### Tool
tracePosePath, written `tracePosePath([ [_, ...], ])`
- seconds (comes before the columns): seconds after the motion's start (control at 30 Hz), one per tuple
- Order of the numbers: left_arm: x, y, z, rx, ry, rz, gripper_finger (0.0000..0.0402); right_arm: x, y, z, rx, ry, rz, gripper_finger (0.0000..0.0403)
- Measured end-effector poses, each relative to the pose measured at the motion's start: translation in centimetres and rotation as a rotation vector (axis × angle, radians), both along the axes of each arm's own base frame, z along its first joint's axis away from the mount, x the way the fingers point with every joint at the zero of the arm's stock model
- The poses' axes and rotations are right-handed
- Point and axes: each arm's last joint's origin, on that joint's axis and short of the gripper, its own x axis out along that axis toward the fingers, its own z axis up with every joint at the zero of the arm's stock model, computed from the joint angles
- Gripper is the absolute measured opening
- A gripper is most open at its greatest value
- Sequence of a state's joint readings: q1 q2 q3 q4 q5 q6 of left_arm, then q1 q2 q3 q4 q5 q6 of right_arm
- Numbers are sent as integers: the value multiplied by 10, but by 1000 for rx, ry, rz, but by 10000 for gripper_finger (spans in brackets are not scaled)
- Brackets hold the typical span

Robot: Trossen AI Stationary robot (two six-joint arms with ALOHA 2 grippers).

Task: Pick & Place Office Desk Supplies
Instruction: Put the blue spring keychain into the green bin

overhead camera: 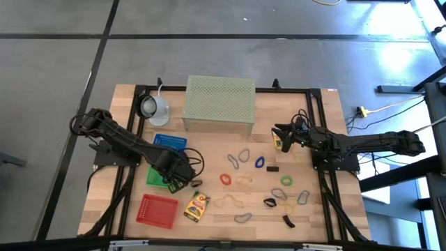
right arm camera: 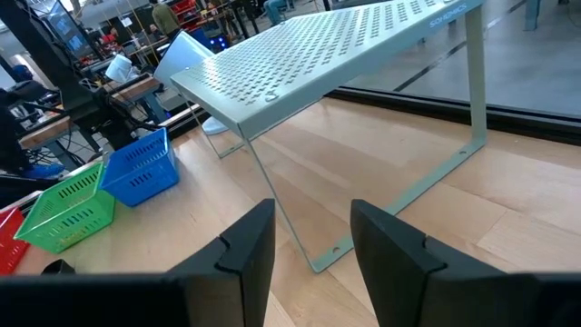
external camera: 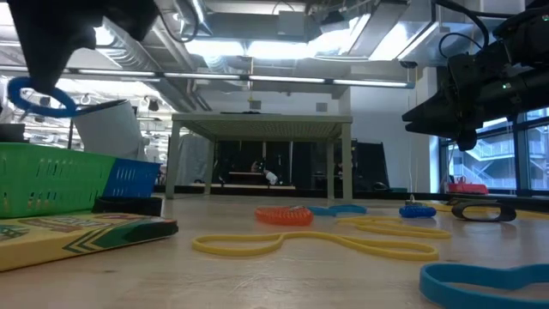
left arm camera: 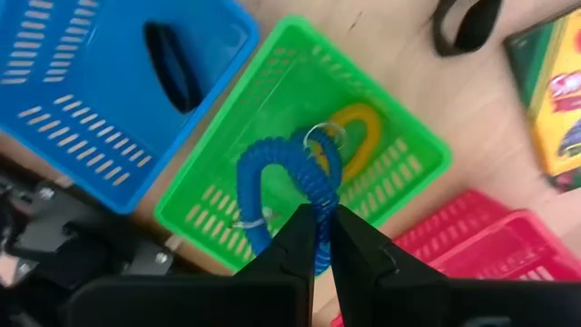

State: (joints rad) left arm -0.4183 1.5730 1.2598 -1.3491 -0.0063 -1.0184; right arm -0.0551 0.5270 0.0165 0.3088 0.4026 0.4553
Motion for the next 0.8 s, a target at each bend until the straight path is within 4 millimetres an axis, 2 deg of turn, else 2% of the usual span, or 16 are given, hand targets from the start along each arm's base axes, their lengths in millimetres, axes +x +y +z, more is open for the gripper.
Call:
tracePosePath([
  [0.3,2,-1,-2,-9,2,-23,18,0,0,0,0,0,0,146],
  [0.6,-5,0,-37,-89,58,-25,18,0,0,0,0,0,0,146],
  [0.8,-8,1,-41,-71,73,-24,18,0,0,0,0,0,0,146],
])
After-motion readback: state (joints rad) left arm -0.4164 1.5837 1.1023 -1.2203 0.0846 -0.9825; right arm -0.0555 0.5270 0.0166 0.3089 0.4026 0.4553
